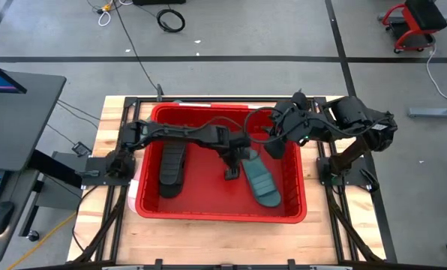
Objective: Pick and place slides into bin
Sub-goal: Put the bottom green slide into the right side of the container, then put the green slide on top of the other green slide in the container
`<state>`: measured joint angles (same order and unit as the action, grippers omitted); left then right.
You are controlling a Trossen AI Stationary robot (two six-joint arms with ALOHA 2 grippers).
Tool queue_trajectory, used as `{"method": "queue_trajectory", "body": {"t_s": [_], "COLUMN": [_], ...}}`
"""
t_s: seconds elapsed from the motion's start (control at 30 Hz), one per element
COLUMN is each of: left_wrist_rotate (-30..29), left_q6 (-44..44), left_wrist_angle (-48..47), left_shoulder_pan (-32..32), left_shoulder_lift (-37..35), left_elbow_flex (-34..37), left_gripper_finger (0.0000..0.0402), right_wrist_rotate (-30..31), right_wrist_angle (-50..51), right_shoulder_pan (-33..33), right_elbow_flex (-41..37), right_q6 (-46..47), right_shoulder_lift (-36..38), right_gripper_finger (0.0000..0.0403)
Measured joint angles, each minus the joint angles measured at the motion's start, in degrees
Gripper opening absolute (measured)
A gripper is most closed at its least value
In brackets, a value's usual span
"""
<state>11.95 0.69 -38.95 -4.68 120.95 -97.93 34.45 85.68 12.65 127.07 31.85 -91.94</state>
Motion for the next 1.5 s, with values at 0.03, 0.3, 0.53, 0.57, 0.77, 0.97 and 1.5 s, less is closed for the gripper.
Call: {"method": "queue_trajectory", "body": {"t_s": [0.03, 0.3, 0.53, 0.57, 0.77, 0.97, 1.5], "left_wrist_rotate": [-0.1, -0.6, -3.5, -5.4, -13.3, -14.0, -17.1], "left_q6": [0.0, -5.8, -11.0, -11.7, -11.8, -10.9, -10.5], "left_wrist_angle": [0.7, 4.8, 14.0, 16.0, 29.0, 25.2, 2.3], "left_shoulder_pan": [0.6, 3.7, 6.8, 7.1, 6.1, 4.0, 2.5], "left_shoulder_lift": [0.8, 5.5, 7.6, 8.0, 10.1, 10.2, -13.7], "left_elbow_flex": [0.0, 0.1, 0.1, 0.1, 0.0, 0.0, 0.1], "left_gripper_finger": [0.0238, 0.0231, 0.0231, 0.0231, 0.0231, 0.0224, 0.0173], "right_wrist_rotate": [-0.2, -0.6, -0.4, -0.4, -0.4, -0.4, -0.6], "right_wrist_angle": [0.0, 0.1, 0.0, 0.0, 0.0, -0.1, 0.0], "right_shoulder_pan": [-0.1, -0.2, -1.6, -1.9, -2.1, -1.2, -1.2], "right_elbow_flex": [0.0, 0.0, 0.0, 0.0, 0.0, 0.0, 0.0], "right_q6": [0.0, -0.2, -1.9, -1.6, 0.9, 1.6, -1.7], "right_shoulder_lift": [0.0, 0.0, 0.0, 0.0, 0.0, 0.0, 0.0], "right_gripper_finger": [0.0192, 0.0193, 0.0192, 0.0192, 0.0192, 0.0192, 0.0192]}}
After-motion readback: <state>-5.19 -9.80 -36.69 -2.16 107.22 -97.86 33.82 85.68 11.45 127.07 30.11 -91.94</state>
